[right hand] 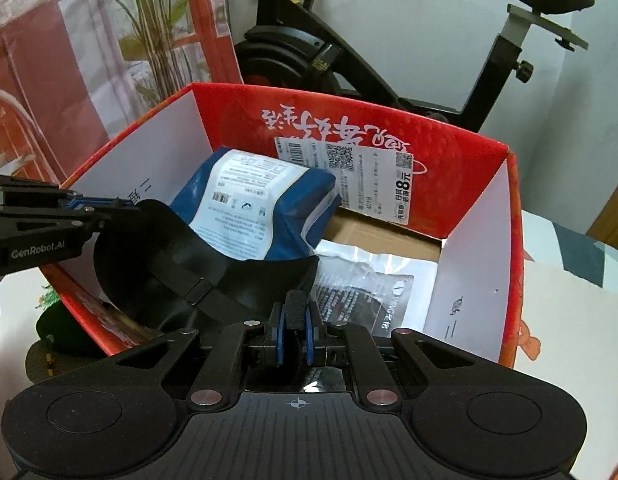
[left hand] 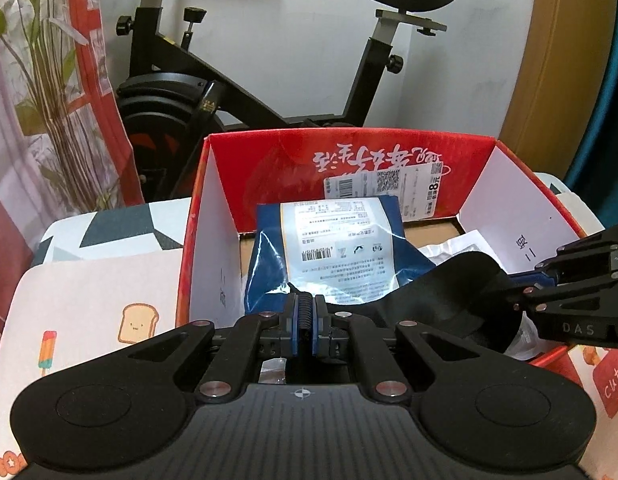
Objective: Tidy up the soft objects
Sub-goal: 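Open the right tool to drop the mask in the box and withdraw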
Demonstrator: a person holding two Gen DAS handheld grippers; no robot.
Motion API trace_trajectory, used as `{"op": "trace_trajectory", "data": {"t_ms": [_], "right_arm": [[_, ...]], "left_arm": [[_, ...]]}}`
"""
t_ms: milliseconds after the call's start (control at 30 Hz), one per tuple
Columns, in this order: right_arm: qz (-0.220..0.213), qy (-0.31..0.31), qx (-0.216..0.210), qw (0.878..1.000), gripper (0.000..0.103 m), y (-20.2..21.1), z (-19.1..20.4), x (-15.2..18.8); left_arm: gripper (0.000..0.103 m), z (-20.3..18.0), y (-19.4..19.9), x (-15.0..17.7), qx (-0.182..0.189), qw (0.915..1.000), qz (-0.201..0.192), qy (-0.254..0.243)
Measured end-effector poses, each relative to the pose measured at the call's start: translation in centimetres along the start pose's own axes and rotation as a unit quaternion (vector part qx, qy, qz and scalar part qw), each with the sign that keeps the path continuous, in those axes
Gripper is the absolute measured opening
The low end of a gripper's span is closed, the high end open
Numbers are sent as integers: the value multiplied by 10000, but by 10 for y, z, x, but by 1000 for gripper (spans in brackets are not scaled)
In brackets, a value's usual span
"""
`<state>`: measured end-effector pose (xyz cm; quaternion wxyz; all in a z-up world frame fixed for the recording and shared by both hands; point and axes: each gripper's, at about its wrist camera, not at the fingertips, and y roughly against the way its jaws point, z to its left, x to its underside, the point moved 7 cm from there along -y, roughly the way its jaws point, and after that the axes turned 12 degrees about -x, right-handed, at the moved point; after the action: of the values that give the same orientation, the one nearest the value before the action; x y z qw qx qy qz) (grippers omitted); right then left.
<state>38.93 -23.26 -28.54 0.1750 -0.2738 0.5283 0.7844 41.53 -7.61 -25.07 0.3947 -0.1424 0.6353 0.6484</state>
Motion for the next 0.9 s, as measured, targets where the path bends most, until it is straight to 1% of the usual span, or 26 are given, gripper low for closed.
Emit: {"op": "trace_trajectory", "data": {"t_ms": [67, 167, 233, 300, 400, 467, 567, 733, 800, 867, 900], "right_arm": [[29, -56, -1, 10000, 9, 0, -1, 1], [84, -74, 35, 9999, 10, 0, -3, 3], [88, -123, 44, 9999, 10, 1, -6, 4], [87, -158, 48, 9998, 10, 2, -7, 5], [89, -252, 14, 9996, 10, 3, -8, 7], [80, -330, -35, 9994, 10, 2, -7, 7], [60, -464, -120, 9988, 10, 1, -4, 7], [51, -488, -75, 9988, 10, -1, -2, 6], [45, -476, -13, 9989, 12, 1, -3, 6], [30, -424, 114, 9990, 16, 4, -4, 6], [11, -382, 163, 9991, 19, 6, -4, 7]], "left_arm": [[9, 0, -1, 0, 3, 10000, 23, -15], [16, 1, 2, -2, 79, 10000, 0, -26], [23, 5, 5, -4, 159, 9998, -36, 135], [25, 8, 9, -7, 265, 9991, -67, 321], [29, 12, 17, -13, 210, 9987, -216, 405], [36, 16, 21, -17, 148, 9981, -327, 493], [36, 20, 26, -22, 98, 9972, -432, 605], [37, 17, 26, -20, 46, 9979, -434, 478], [44, 15, 28, -19, 36, 9981, -445, 432], [55, 14, 31, -18, 24, 9980, -482, 399], [57, 13, 33, -18, 18, 9980, -509, 377]]}}
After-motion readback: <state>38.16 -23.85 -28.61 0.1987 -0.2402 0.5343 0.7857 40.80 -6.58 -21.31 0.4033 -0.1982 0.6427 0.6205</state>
